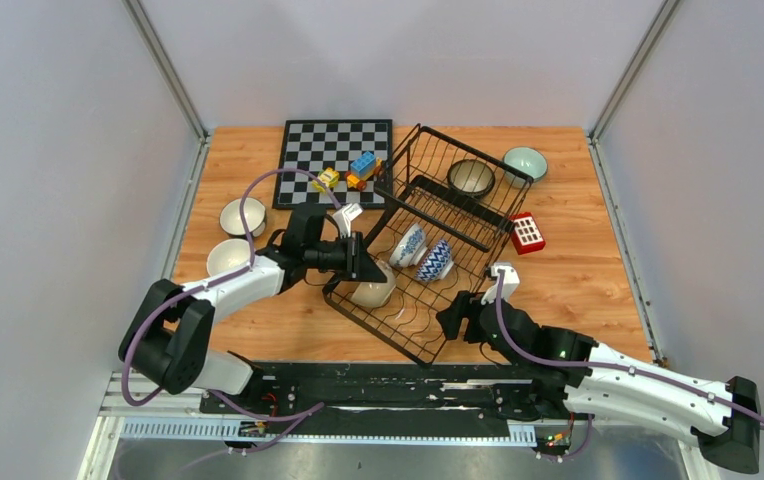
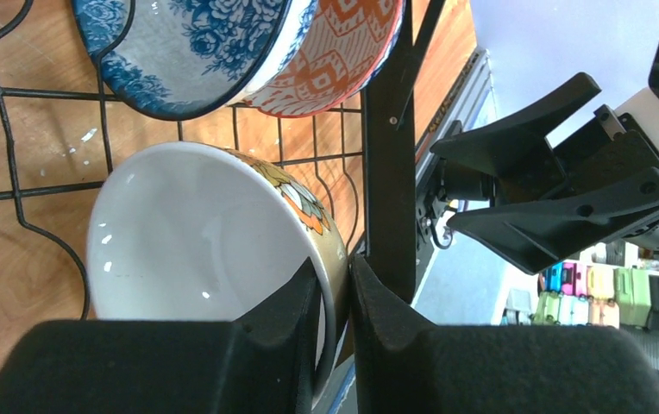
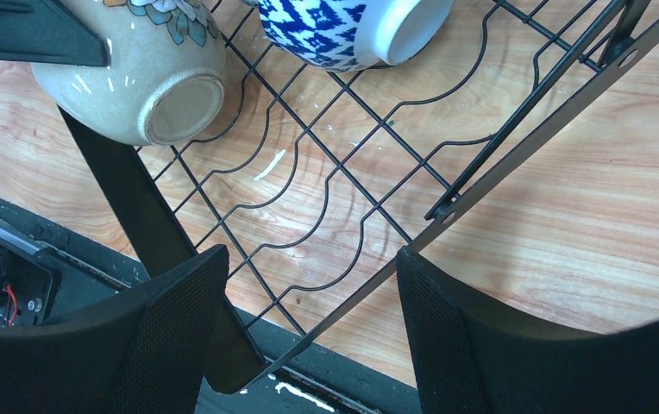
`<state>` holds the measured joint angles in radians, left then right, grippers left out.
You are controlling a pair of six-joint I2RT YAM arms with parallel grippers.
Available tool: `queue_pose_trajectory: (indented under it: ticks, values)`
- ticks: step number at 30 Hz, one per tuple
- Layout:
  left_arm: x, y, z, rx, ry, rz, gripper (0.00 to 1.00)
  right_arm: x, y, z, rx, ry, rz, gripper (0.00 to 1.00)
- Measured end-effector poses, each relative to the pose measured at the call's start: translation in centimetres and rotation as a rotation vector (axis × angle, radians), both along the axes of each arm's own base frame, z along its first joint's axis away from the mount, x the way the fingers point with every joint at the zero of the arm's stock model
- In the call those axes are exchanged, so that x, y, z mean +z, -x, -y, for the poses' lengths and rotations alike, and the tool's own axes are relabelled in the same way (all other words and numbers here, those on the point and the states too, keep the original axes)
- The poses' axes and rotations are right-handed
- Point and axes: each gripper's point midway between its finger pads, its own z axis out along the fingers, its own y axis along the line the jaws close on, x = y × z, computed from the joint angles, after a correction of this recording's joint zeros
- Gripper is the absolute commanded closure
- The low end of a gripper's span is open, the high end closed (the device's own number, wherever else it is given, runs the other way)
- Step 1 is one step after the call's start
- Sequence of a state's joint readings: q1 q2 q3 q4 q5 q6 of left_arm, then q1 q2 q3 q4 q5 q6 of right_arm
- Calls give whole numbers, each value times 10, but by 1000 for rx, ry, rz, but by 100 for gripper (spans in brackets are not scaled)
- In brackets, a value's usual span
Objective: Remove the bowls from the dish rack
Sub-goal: Pick up the bowl from the dish rack.
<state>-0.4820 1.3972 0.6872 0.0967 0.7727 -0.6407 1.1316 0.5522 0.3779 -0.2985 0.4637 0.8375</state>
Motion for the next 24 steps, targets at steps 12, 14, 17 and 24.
queue_pose_trajectory:
  ticks: [12,14,17,24]
  values:
    - [8,-2,6,11,71,-22,100,0,0,0,0,-1,0,26]
    - [8,-1,7,12,75,-30,100,0,0,0,0,-1,0,26]
    - [9,-1,7,14,85,-39,100,0,0,0,0,-1,0,26]
    - [19,3,11,5,151,-58,100,1,0,0,0,-4,2,26]
